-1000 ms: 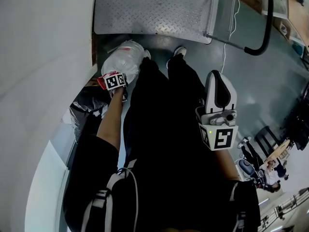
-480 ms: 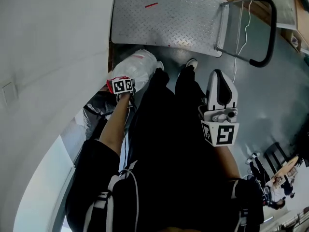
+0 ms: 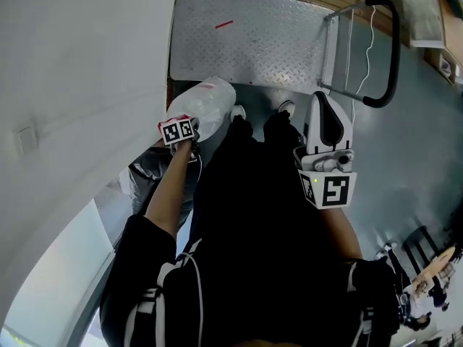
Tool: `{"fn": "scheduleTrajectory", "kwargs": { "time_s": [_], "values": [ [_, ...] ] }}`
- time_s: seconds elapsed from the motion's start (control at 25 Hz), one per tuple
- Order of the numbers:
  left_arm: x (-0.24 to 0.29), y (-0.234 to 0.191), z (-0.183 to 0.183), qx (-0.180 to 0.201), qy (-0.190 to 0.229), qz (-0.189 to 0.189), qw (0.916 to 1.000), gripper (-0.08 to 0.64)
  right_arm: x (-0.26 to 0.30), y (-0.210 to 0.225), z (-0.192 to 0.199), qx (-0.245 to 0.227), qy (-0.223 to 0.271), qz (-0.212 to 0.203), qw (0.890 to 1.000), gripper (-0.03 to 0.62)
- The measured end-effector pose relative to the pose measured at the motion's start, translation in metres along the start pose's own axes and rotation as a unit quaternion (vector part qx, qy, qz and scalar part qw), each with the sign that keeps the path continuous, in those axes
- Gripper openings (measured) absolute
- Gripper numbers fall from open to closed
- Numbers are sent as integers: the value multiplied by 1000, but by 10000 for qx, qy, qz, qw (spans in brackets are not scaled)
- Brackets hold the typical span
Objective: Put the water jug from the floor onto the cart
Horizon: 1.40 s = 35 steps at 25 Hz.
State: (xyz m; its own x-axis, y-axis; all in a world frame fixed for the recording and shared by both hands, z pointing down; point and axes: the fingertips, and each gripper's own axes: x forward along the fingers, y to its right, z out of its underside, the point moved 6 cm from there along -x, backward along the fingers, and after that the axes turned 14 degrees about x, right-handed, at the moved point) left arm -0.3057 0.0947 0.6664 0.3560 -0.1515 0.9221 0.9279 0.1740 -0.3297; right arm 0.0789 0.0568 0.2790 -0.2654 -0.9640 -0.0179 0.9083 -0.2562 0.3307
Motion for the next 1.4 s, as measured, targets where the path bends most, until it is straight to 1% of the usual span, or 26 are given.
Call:
{"fn": "scheduleTrajectory", "kwargs": {
  "time_s": [0.12, 0.24, 0.32, 0.4, 0.52, 0.68, 0.8, 0.92, 1.04, 1.12, 1.24, 1.4],
  "values": [
    [-6, 28, -25, 168, 117, -91, 9997, 24, -4, 22, -13, 74, 81, -90, 9999, 18],
    [-7, 42, -48, 329, 134, -203, 9992, 24, 0, 51, -23, 213, 145, -128, 9996, 17],
    [-10, 48, -59, 315, 198, -283, 9989, 23, 0, 72, -34, 314, 188, -114, 9993, 18],
    [-13, 58, -67, 225, 264, -341, 9988, 23, -5, 94, -50, 324, 236, -110, 9991, 18],
    [-12, 77, -86, 37, 437, -260, 9987, 23, -13, 125, -63, 300, 225, -83, 9993, 18],
    [-3, 105, -121, 40, 599, -40, 9982, 24, -26, 150, -64, 306, 162, 135, 9993, 18],
    [3, 127, -148, 257, 550, 103, 9981, 23, -31, 154, -65, 304, 172, 306, 9989, 18],
    [10, 147, -175, 552, 347, 153, 9978, 20, -27, 153, -66, 234, 199, 439, 9986, 17],
    [21, 163, -194, 975, 161, 279, 9947, 18, -24, 149, -64, 178, 255, 708, 9970, 18],
    [27, 167, -200, 1169, 93, 329, 9925, 18, -21, 144, -64, 204, 315, 910, 9951, 17],
    [37, 170, -215, 1300, 135, 357, 9908, 18, -11, 138, -59, 248, 324, 1102, 9931, 18],
    [56, 178, -240, 1225, 147, 438, 9914, 18, 5, 126, -58, 496, 325, 1202, 9910, 18]
  ]
}}
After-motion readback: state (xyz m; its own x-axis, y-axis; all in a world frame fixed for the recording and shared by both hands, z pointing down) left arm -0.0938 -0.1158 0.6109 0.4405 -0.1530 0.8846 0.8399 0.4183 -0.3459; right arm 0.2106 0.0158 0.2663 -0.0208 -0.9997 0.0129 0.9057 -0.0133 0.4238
